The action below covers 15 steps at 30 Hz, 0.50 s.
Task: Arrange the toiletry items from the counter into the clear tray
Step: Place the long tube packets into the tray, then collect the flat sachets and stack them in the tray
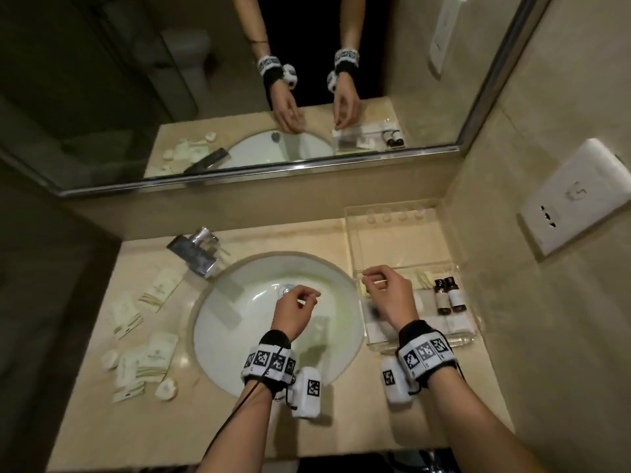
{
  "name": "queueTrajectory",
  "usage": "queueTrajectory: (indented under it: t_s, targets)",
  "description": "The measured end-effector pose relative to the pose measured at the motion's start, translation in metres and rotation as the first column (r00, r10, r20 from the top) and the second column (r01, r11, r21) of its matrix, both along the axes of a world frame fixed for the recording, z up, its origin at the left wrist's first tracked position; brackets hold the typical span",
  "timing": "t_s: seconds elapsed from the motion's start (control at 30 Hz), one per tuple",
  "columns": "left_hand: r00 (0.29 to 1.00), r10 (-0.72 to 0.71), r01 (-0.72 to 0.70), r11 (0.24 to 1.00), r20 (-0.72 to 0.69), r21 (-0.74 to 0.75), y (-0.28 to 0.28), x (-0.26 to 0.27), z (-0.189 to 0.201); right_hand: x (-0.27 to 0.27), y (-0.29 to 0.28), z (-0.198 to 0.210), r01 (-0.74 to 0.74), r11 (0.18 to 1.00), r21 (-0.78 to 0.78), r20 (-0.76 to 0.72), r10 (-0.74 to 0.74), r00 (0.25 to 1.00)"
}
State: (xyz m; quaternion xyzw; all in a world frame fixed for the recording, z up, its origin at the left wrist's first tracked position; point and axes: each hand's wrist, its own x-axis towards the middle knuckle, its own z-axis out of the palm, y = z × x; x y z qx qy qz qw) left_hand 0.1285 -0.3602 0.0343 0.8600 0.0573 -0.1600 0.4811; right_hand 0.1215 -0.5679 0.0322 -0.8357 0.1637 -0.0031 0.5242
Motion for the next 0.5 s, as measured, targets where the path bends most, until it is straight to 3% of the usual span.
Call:
queueTrajectory:
  t_s: [0.17,0.5]
  targets:
    - [0.97,0.24,-0.24,0.97,0.031,0.022,0.071,-0.032,0.019,0.014,0.076,0.001,-0.235,0.969,0.078,0.017,0.234,0.972]
    - [0.853,0.517,-0.521,0.853,0.071,0.046,0.197,-0.097,0.044,-0.001,0.22,0.014,-0.569,0.816,0.105,-0.025,0.574,0.818]
